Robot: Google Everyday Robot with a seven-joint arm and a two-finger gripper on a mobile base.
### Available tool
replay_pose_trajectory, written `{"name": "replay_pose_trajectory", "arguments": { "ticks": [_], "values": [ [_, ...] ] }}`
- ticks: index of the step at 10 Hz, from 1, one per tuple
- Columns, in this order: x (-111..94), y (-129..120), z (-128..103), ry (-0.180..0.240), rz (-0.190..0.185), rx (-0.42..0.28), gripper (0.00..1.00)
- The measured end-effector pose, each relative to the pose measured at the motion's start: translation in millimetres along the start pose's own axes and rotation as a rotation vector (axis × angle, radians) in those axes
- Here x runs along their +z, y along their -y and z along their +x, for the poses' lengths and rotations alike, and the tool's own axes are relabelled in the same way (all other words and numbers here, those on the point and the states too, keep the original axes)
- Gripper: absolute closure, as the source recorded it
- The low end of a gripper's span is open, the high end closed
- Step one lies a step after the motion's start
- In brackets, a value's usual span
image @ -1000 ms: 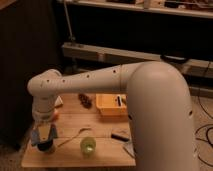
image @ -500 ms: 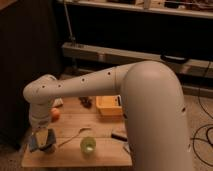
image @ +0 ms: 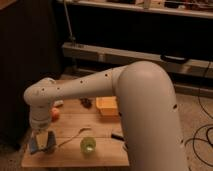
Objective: Place sponge in metal cup
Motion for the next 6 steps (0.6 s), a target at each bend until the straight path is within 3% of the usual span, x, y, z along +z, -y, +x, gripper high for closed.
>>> {"name": "replay_pose_trajectory", "arguments": {
  "ticks": [4, 6],
  "values": [
    [17, 2, 2, -0.005, 0.001, 0.002, 0.99],
    [20, 3, 5, -0.025, 0.012, 0.017, 0.83]
  ]
}}
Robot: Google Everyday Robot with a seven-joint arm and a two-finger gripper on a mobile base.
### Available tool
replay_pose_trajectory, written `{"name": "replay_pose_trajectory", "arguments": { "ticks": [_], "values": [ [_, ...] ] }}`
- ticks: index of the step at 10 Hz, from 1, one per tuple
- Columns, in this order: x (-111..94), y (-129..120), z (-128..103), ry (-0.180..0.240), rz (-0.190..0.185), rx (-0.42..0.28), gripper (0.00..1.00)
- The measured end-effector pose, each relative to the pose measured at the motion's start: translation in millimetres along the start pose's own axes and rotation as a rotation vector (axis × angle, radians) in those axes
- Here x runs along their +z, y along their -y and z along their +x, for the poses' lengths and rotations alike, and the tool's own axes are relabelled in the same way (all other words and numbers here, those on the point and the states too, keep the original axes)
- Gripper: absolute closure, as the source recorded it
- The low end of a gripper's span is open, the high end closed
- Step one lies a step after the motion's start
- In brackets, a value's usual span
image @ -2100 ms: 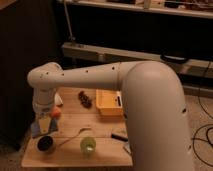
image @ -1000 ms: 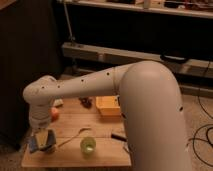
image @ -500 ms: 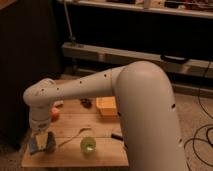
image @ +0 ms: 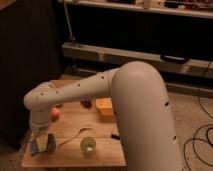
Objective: Place sponge in metal cup
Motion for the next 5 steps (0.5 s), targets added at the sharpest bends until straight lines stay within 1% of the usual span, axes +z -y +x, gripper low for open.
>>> {"name": "replay_pose_trajectory", "arguments": {
  "ticks": [3, 5],
  "values": [
    [0.4, 0.8, 0.5, -0.021, 0.011, -0.005, 0.53],
    [-1.3, 1.4, -0.5, -0.025, 0.019, -0.010, 0.33]
  ]
}}
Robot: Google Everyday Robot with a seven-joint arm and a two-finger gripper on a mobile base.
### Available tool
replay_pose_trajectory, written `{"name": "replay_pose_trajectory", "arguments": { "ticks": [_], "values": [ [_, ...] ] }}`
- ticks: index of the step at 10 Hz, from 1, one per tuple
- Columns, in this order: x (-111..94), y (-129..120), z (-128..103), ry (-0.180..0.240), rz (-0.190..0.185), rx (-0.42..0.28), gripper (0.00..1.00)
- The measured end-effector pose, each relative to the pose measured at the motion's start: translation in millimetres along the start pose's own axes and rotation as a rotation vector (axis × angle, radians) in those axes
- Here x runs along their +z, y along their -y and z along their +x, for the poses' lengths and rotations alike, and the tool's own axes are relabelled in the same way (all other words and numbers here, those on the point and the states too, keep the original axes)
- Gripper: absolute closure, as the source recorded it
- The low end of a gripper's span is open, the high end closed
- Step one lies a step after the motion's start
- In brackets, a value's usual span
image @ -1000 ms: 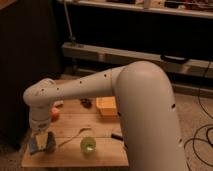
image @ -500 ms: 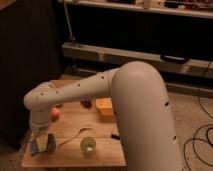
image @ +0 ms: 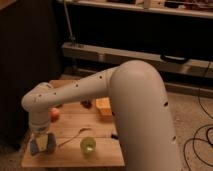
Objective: Place sponge in metal cup
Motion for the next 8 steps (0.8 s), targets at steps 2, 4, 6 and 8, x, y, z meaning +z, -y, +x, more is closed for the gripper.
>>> {"name": "replay_pose_trajectory", "arguments": {
  "ticks": [2, 4, 6, 8],
  "values": [
    [-0.7, 0.9, -0.1, -0.002, 0.004, -0.003, 0.20],
    [-1.3, 1.6, 0.3, -0.004, 0.005, -0.005, 0.20],
    [0.0, 0.9, 3.2, -0.005, -0.012, -0.004, 0.20],
    [-1.7, 1.2, 5.6, 0.000, -0.026, -0.003, 0.20]
  ]
}}
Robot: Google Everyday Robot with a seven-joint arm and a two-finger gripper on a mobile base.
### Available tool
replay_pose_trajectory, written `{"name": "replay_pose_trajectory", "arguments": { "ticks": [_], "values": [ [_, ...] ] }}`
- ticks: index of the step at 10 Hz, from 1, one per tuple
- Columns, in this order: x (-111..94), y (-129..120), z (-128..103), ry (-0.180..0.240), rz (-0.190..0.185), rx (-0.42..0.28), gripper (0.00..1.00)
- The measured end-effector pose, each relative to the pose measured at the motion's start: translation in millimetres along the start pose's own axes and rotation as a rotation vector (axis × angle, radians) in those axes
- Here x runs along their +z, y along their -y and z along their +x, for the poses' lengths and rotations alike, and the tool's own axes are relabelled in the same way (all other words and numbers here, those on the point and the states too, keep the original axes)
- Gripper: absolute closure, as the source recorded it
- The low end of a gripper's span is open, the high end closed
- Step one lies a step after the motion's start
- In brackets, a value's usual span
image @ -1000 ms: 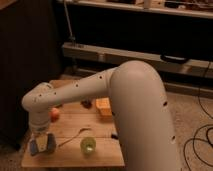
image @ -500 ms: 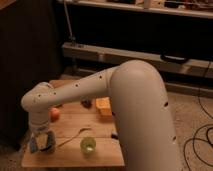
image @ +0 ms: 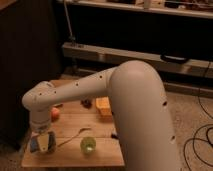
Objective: Place sponge in metal cup
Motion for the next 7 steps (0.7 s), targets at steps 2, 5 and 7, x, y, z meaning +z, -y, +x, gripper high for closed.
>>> {"name": "replay_pose_trajectory", "arguments": {
  "ticks": [2, 5, 7],
  "values": [
    [-7, 0, 5, 0.008, -0.024, 0.000, 0.20],
    [-22, 3, 23, 0.047, -0.033, 0.015, 0.20],
    [-35, 1, 49, 0.086, -0.009, 0.048, 0.20]
  ]
}}
